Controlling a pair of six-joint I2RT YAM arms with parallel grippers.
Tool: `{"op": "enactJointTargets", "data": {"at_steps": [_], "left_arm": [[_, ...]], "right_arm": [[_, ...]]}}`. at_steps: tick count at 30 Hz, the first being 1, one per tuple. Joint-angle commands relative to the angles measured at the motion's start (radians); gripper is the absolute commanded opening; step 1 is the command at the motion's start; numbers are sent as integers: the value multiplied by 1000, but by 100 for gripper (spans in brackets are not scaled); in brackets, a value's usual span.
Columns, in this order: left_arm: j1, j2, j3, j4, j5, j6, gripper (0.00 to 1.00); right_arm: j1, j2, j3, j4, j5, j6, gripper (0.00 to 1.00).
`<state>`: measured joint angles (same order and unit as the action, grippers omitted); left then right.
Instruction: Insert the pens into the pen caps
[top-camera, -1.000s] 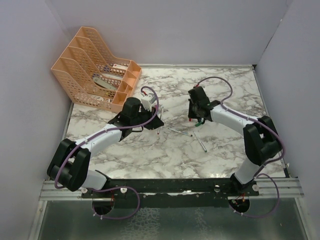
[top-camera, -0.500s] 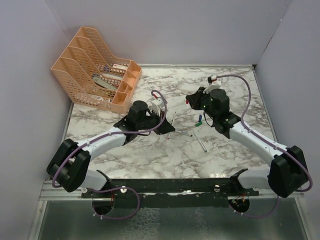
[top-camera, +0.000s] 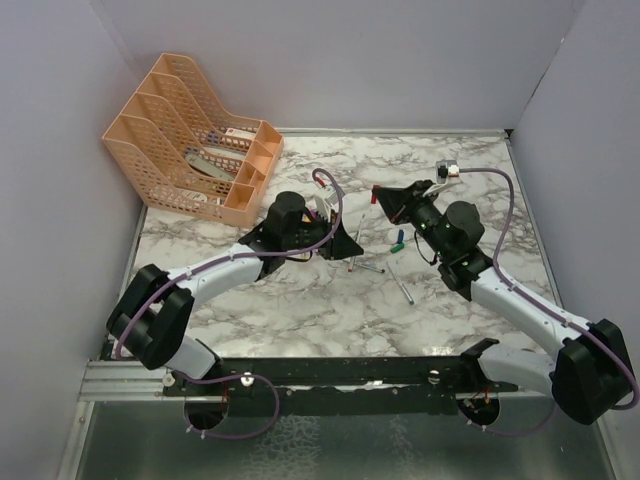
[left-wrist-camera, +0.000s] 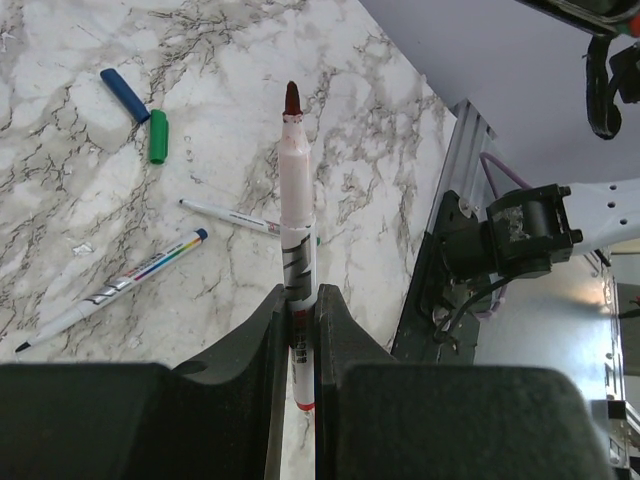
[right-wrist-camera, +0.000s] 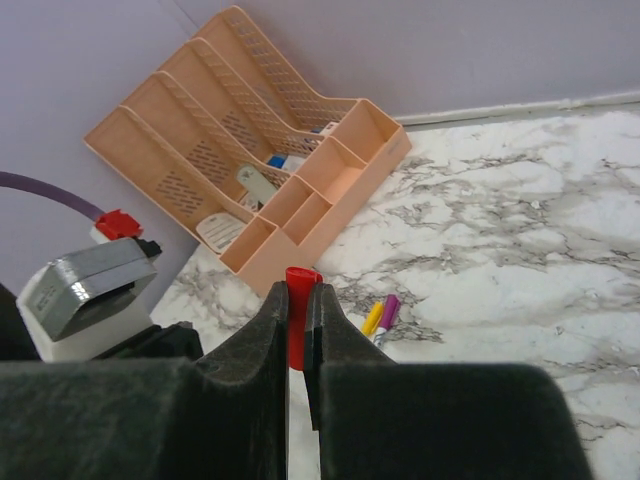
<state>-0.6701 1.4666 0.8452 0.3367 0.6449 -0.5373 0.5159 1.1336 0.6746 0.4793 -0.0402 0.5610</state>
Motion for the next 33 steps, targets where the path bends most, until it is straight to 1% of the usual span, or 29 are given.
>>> {"op": "enactJointTargets", "data": {"at_steps": [1, 7, 22, 33], "left_arm": [[-2, 18, 36, 33, 47, -27, 0], [-3, 36, 52, 33, 57, -37, 0], [-2, 26, 72, 33, 46, -19, 0], [-2, -5, 65, 33, -8, 15, 0]], "right_arm": [[4, -26, -31, 108, -48, 40, 1], [6, 1, -25, 116, -84, 59, 1], [12, 13, -28, 82, -82, 51, 1], [16, 31, -27, 83, -89, 59, 1]]}}
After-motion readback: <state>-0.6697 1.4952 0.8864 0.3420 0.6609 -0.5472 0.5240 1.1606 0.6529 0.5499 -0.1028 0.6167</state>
